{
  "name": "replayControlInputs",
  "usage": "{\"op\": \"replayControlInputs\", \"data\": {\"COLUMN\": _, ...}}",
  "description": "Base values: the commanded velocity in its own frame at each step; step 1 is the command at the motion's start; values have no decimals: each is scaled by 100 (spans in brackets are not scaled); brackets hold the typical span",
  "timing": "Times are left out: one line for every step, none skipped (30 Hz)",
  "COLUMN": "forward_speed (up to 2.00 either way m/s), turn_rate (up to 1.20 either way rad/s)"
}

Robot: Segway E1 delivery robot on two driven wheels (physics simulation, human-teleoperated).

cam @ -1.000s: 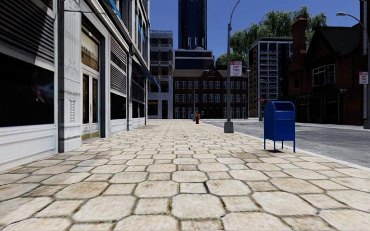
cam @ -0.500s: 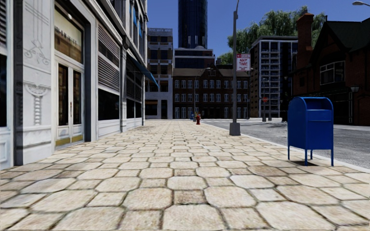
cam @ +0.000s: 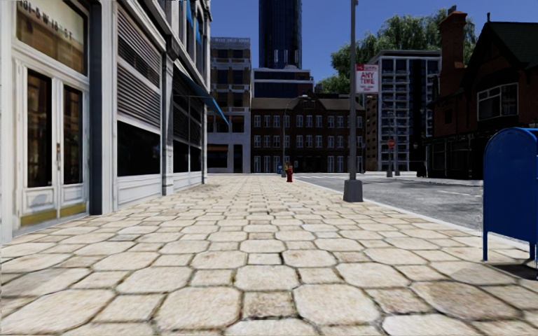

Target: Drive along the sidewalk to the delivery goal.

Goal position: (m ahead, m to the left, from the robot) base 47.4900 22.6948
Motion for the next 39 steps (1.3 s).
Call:
{"op": "replayControlInputs", "data": {"forward_speed": 200, "turn_rate": 0}}
{"op": "replayControlInputs", "data": {"forward_speed": 200, "turn_rate": 0}}
{"op": "replayControlInputs", "data": {"forward_speed": 200, "turn_rate": 0}}
{"op": "replayControlInputs", "data": {"forward_speed": 200, "turn_rate": 0}}
{"op": "replayControlInputs", "data": {"forward_speed": 200, "turn_rate": 0}}
{"op": "replayControlInputs", "data": {"forward_speed": 200, "turn_rate": 0}}
{"op": "replayControlInputs", "data": {"forward_speed": 200, "turn_rate": 0}}
{"op": "replayControlInputs", "data": {"forward_speed": 200, "turn_rate": 0}}
{"op": "replayControlInputs", "data": {"forward_speed": 200, "turn_rate": 3}}
{"op": "replayControlInputs", "data": {"forward_speed": 200, "turn_rate": 10}}
{"op": "replayControlInputs", "data": {"forward_speed": 200, "turn_rate": 10}}
{"op": "replayControlInputs", "data": {"forward_speed": 200, "turn_rate": 13}}
{"op": "replayControlInputs", "data": {"forward_speed": 200, "turn_rate": 17}}
{"op": "replayControlInputs", "data": {"forward_speed": 200, "turn_rate": 19}}
{"op": "replayControlInputs", "data": {"forward_speed": 200, "turn_rate": 19}}
{"op": "replayControlInputs", "data": {"forward_speed": 200, "turn_rate": 19}}
{"op": "replayControlInputs", "data": {"forward_speed": 200, "turn_rate": 20}}
{"op": "replayControlInputs", "data": {"forward_speed": 200, "turn_rate": 20}}
{"op": "replayControlInputs", "data": {"forward_speed": 200, "turn_rate": 23}}
{"op": "replayControlInputs", "data": {"forward_speed": 200, "turn_rate": 24}}
{"op": "replayControlInputs", "data": {"forward_speed": 200, "turn_rate": 24}}
{"op": "replayControlInputs", "data": {"forward_speed": 200, "turn_rate": 24}}
{"op": "replayControlInputs", "data": {"forward_speed": 200, "turn_rate": 24}}
{"op": "replayControlInputs", "data": {"forward_speed": 200, "turn_rate": 24}}
{"op": "replayControlInputs", "data": {"forward_speed": 200, "turn_rate": 25}}
{"op": "replayControlInputs", "data": {"forward_speed": 200, "turn_rate": 25}}
{"op": "replayControlInputs", "data": {"forward_speed": 200, "turn_rate": 25}}
{"op": "replayControlInputs", "data": {"forward_speed": 200, "turn_rate": 25}}
{"op": "replayControlInputs", "data": {"forward_speed": 200, "turn_rate": 25}}
{"op": "replayControlInputs", "data": {"forward_speed": 200, "turn_rate": 25}}
{"op": "replayControlInputs", "data": {"forward_speed": 200, "turn_rate": 25}}
{"op": "replayControlInputs", "data": {"forward_speed": 200, "turn_rate": 25}}
{"op": "replayControlInputs", "data": {"forward_speed": 200, "turn_rate": 25}}
{"op": "replayControlInputs", "data": {"forward_speed": 200, "turn_rate": 25}}
{"op": "replayControlInputs", "data": {"forward_speed": 200, "turn_rate": 25}}
{"op": "replayControlInputs", "data": {"forward_speed": 200, "turn_rate": 25}}
{"op": "replayControlInputs", "data": {"forward_speed": 200, "turn_rate": 25}}
{"op": "replayControlInputs", "data": {"forward_speed": 200, "turn_rate": 25}}
{"op": "replayControlInputs", "data": {"forward_speed": 200, "turn_rate": 25}}
